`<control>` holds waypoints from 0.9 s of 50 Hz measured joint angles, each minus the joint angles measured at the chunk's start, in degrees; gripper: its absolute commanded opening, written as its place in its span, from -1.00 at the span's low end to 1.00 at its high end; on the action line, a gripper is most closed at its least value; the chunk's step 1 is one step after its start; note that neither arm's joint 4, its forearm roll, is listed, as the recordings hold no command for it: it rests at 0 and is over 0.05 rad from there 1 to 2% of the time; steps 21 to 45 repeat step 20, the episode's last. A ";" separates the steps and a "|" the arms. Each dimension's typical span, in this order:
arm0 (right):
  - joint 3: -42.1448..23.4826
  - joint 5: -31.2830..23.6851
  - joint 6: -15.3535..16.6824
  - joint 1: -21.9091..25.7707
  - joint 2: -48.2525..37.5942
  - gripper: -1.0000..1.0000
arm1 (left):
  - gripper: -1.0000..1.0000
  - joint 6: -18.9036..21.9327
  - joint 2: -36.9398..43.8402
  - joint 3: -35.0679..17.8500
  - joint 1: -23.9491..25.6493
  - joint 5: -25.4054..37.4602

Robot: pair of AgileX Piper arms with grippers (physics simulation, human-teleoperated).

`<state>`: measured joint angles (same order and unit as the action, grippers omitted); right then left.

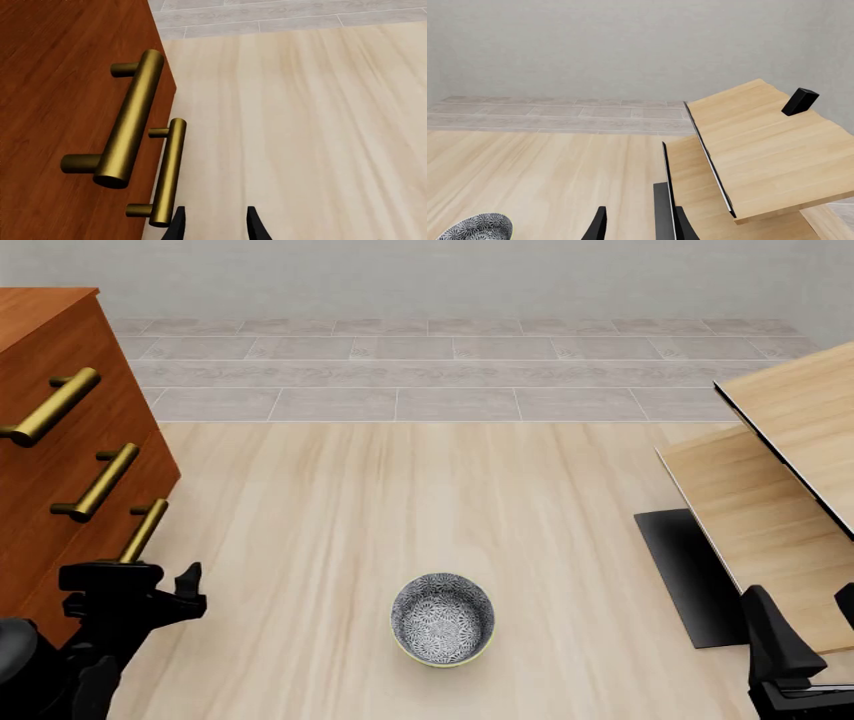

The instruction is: Close the bottom drawer of the cabinet.

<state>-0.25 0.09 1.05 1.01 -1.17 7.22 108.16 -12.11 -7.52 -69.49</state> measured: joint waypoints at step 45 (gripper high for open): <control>0.01 0.00 -0.20 -0.08 0.09 1.00 | 1.00 1.72 0.01 0.03 -1.09 0.12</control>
